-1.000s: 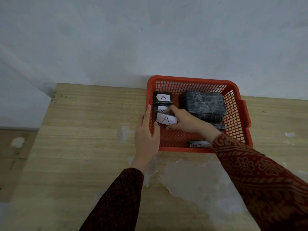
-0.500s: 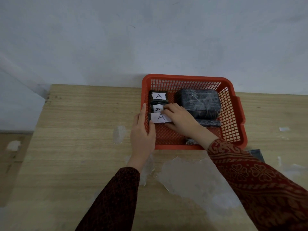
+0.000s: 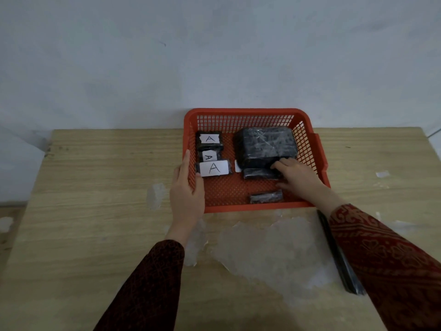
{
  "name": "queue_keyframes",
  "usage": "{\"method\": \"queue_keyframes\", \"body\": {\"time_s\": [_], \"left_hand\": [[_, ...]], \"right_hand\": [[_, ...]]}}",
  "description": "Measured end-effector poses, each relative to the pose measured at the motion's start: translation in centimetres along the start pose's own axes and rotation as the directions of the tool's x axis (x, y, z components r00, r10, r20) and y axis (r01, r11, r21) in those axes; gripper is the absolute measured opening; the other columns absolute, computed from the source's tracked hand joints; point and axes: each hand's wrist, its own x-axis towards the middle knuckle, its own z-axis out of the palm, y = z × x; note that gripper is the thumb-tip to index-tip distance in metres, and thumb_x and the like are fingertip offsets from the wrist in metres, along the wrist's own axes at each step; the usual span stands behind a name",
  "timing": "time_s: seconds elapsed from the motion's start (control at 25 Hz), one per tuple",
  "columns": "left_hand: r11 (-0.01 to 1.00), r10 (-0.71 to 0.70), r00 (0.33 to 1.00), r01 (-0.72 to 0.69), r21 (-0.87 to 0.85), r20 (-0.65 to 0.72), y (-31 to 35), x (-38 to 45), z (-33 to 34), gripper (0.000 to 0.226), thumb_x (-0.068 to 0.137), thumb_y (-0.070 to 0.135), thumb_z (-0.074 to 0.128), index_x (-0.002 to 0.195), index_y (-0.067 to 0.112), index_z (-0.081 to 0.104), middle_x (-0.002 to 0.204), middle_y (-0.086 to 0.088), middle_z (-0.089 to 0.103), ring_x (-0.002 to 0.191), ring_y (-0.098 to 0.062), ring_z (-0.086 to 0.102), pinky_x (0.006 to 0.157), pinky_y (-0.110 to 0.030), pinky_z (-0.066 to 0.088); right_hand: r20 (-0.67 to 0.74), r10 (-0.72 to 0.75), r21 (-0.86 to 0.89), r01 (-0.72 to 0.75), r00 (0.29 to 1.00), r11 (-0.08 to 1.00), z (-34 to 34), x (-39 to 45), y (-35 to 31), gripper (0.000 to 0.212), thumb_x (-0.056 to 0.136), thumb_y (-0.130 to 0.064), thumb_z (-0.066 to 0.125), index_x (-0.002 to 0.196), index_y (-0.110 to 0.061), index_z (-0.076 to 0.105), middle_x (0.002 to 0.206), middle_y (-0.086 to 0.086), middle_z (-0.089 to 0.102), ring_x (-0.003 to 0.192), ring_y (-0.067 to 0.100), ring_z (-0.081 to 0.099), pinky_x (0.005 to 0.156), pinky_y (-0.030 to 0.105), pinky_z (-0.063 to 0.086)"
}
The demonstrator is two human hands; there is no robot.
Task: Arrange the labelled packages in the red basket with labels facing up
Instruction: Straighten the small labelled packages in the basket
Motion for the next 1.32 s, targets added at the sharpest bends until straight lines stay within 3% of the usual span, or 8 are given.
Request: {"method": "queue_keyframes", "body": {"time_s": [0.16, 0.32, 0.44, 0.6, 0.84, 1.08, 1.2, 1.32], "left_hand": [[1.0, -0.007, 1.0, 0.007, -0.015, -0.007, 0.1, -0.1, -0.1, 0.056, 0.096, 0.016, 0.045, 0.149, 0.026, 0.029, 0.123, -0.002, 0.053, 0.104, 0.001, 0.048, 0.09, -0.014, 0.038], [1.0, -0.001, 1.0, 0.001, -0.014, -0.008, 0.0, -0.1, -0.1, 0.057, 0.095, 0.015, 0.044, 0.149, 0.028, 0.028, 0.119, 0.004, 0.051, 0.099, 0.01, 0.047, 0.089, -0.015, 0.041], [1.0, -0.008, 1.0, 0.008, -0.025, -0.004, 0.0, -0.1, -0.1, 0.057, 0.096, 0.017, 0.044, 0.148, 0.029, 0.028, 0.121, 0.004, 0.051, 0.101, 0.008, 0.048, 0.091, -0.018, 0.043], [1.0, 0.005, 1.0, -0.005, -0.026, -0.007, -0.1, -0.1, -0.1, 0.056, 0.096, 0.017, 0.044, 0.148, 0.03, 0.029, 0.119, 0.006, 0.05, 0.104, 0.017, 0.045, 0.087, -0.006, 0.038], [1.0, -0.005, 1.0, 0.005, -0.007, -0.005, -0.1, 0.0, 0.0, 0.056, 0.096, 0.017, 0.045, 0.148, 0.028, 0.028, 0.117, 0.008, 0.047, 0.102, 0.022, 0.041, 0.082, -0.005, 0.038], [1.0, -0.004, 1.0, 0.004, -0.003, -0.014, 0.0, 0.1, 0.0, 0.056, 0.095, 0.013, 0.045, 0.148, 0.022, 0.031, 0.113, 0.006, 0.049, 0.098, 0.021, 0.043, 0.079, 0.004, 0.035], [1.0, -0.003, 1.0, 0.003, -0.007, -0.005, 0.1, 0.0, -0.1, 0.056, 0.095, 0.014, 0.045, 0.148, 0.024, 0.03, 0.114, 0.005, 0.049, 0.098, 0.02, 0.044, 0.079, 0.003, 0.036], [1.0, -0.002, 1.0, 0.002, -0.003, 0.003, 0.0, 0.0, -0.1, 0.057, 0.095, 0.016, 0.045, 0.149, 0.027, 0.028, 0.118, 0.005, 0.049, 0.1, 0.018, 0.044, 0.082, -0.001, 0.038]], "right_hand": [[-0.013, -0.067, 0.078, 0.068, 0.998, 0.995, -0.2, 0.8, -1.0, 0.04, 0.08, -0.021, 0.068, 0.116, -0.016, 0.051, 0.11, 0.01, 0.064, 0.101, 0.027, 0.06, 0.08, 0.038, 0.049], [-0.053, -0.077, 0.266, 0.089, 0.996, 0.96, -1.4, 1.3, -2.3, 0.02, 0.089, -0.022, 0.051, 0.108, -0.016, 0.056, 0.092, 0.007, 0.065, 0.084, 0.023, 0.061, 0.069, 0.036, 0.048], [0.158, -0.117, 0.473, 0.029, 0.981, 0.881, -2.6, 1.5, -2.2, 0.016, 0.092, -0.019, 0.045, 0.095, -0.022, 0.06, 0.067, -0.007, 0.059, 0.06, 0.01, 0.055, 0.058, 0.031, 0.041], [0.273, -0.271, 0.676, 0.016, 0.923, 0.736, -2.9, 1.3, -4.0, 0.014, 0.094, -0.025, 0.051, 0.094, -0.02, 0.064, 0.082, -0.007, 0.064, 0.07, -0.003, 0.056, 0.067, 0.021, 0.042], [0.335, -0.335, 0.563, 0.098, 0.88, 0.82, -0.8, 3.0, -8.6, 0.022, 0.093, -0.027, 0.055, 0.096, -0.011, 0.071, 0.088, -0.002, 0.065, 0.073, 0.007, 0.053, 0.062, 0.016, 0.037], [0.254, -0.215, 0.389, 0.104, 0.943, 0.915, -0.2, 3.2, -9.1, 0.03, 0.084, -0.044, 0.063, 0.086, -0.015, 0.066, 0.081, -0.002, 0.061, 0.073, 0.017, 0.055, 0.052, 0.026, 0.036], [0.29, -0.235, 0.448, 0.086, 0.928, 0.89, -0.2, 2.9, -8.7, 0.035, 0.086, -0.045, 0.059, 0.08, -0.012, 0.071, 0.078, 0.006, 0.069, 0.07, 0.021, 0.06, 0.059, 0.037, 0.045], [0.114, -0.152, 0.442, 0.087, 0.982, 0.893, -0.6, 3.2, -8.6, 0.026, 0.086, -0.039, 0.063, 0.084, -0.013, 0.068, 0.081, 0.003, 0.067, 0.074, 0.021, 0.062, 0.063, 0.037, 0.05]]}}
